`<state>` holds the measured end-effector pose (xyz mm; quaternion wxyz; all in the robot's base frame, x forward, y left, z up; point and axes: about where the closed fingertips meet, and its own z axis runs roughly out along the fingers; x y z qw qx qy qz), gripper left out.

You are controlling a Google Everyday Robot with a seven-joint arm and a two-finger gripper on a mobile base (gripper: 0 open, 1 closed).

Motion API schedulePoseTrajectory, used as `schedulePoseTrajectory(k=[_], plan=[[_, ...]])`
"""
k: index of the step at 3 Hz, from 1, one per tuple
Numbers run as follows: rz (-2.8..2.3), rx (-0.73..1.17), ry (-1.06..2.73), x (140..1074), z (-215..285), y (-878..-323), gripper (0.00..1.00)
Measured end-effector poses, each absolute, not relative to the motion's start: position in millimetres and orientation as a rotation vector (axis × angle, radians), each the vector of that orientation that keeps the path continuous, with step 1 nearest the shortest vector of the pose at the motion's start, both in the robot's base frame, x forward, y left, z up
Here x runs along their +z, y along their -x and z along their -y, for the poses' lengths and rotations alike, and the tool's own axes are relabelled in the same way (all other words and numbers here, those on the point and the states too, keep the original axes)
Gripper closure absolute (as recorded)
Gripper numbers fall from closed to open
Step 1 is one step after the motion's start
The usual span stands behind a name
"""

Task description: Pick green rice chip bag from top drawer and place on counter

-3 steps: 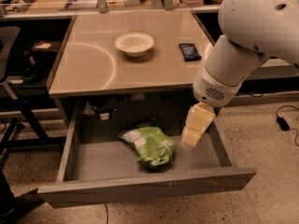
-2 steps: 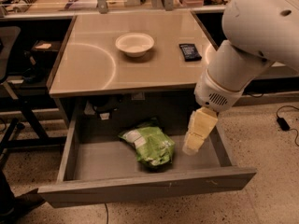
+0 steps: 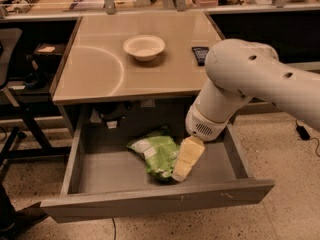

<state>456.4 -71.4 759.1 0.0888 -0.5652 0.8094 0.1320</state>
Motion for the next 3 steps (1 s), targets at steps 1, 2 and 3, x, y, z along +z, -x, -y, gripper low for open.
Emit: schedulePoseTrajectory(k=[1,2,3], plan=[[-2.408,0.460,1.734,743,56,-466,0.00],[-2.408,0.463,1.737,742,55,-466,0.00],[-2.388,0.498,1.660,728,49,-474,0.00]])
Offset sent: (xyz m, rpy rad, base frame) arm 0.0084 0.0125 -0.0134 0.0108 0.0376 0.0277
